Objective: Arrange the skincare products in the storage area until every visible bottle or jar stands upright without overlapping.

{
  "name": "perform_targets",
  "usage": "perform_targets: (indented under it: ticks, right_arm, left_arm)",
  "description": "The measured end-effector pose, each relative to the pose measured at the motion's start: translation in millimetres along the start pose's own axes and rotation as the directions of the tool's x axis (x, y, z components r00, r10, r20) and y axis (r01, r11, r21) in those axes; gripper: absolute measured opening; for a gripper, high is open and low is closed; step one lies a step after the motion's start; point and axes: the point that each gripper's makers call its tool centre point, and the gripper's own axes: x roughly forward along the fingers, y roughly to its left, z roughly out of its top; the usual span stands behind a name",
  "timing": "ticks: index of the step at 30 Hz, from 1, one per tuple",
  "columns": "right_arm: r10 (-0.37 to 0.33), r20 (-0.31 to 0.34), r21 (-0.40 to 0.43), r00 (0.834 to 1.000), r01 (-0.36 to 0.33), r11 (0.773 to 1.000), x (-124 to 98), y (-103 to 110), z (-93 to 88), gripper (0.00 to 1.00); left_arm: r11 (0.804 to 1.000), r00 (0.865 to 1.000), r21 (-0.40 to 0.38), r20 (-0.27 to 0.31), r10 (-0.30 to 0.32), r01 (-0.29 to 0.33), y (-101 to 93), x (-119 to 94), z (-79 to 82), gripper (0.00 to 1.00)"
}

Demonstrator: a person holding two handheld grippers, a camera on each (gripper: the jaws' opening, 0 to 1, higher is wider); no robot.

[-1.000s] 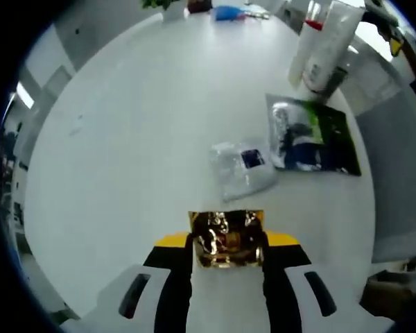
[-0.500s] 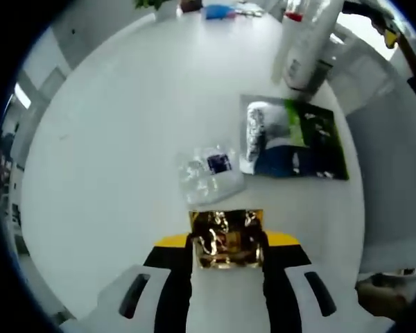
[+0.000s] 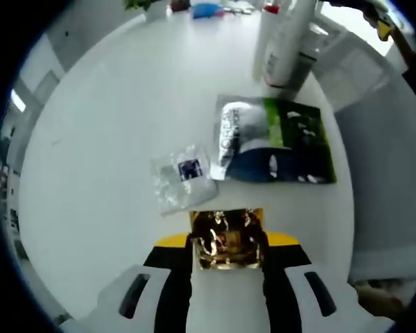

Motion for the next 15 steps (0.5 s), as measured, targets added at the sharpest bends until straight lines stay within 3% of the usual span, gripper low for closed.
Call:
perform_targets:
  ticks: [15]
  right_arm:
    - [-0.010,-0.002,0.015,1.000,0.010,1.000,-3,-1,-4.9,1.00]
  left_arm:
    - [1.000,1.000,0.009,-0.002,-0.004,0.004,-17.5,12,3.6,0.36]
